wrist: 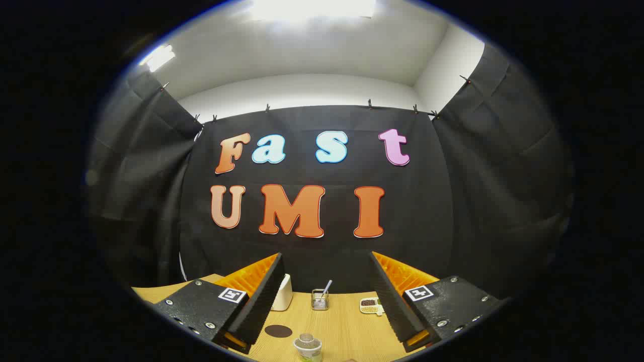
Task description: Take the bottle from table, then pour the juice into the cup, finally place the bottle on the coaster
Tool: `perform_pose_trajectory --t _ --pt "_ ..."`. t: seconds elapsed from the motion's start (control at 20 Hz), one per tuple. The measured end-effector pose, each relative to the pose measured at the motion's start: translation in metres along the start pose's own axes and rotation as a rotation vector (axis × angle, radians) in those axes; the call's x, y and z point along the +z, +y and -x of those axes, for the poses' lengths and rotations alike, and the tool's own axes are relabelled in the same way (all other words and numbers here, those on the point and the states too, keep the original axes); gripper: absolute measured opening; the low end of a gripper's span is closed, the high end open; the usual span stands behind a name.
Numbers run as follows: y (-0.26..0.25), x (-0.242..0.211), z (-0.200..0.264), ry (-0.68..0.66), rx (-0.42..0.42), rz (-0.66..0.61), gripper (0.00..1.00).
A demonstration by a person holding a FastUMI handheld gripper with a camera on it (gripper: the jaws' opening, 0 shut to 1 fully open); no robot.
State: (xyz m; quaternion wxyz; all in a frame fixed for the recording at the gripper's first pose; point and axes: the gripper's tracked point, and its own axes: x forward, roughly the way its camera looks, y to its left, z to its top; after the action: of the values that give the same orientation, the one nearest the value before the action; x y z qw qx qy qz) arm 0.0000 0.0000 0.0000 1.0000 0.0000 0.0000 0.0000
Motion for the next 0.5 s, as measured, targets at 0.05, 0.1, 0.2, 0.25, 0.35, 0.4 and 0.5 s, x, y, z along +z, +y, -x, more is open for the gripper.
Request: perform_pose_trajectory --t 0.05,0.1,0.2,0.25,0.35,0.4,0.5 --pt "-0.001 0.0 0.0 -0.001 -0.002 -0.006 0.98" --pt "0.0 -0.002 -0.002 0.0 -0.001 -0.013 0.99" --pt "0.004 -0.004 -0.003 0.003 0.012 -0.026 0.98" --pt "0.007 -0.006 -0.005 0.005 0.025 -0.029 0.98" --pt "0.012 -0.008 -0.003 0.006 0.041 -0.015 0.98" --pt "0.013 -0.008 -0.004 0.005 0.04 -0.002 0.99" --pt "0.017 -0.009 -0.004 0.0 0.042 0.027 0.99"
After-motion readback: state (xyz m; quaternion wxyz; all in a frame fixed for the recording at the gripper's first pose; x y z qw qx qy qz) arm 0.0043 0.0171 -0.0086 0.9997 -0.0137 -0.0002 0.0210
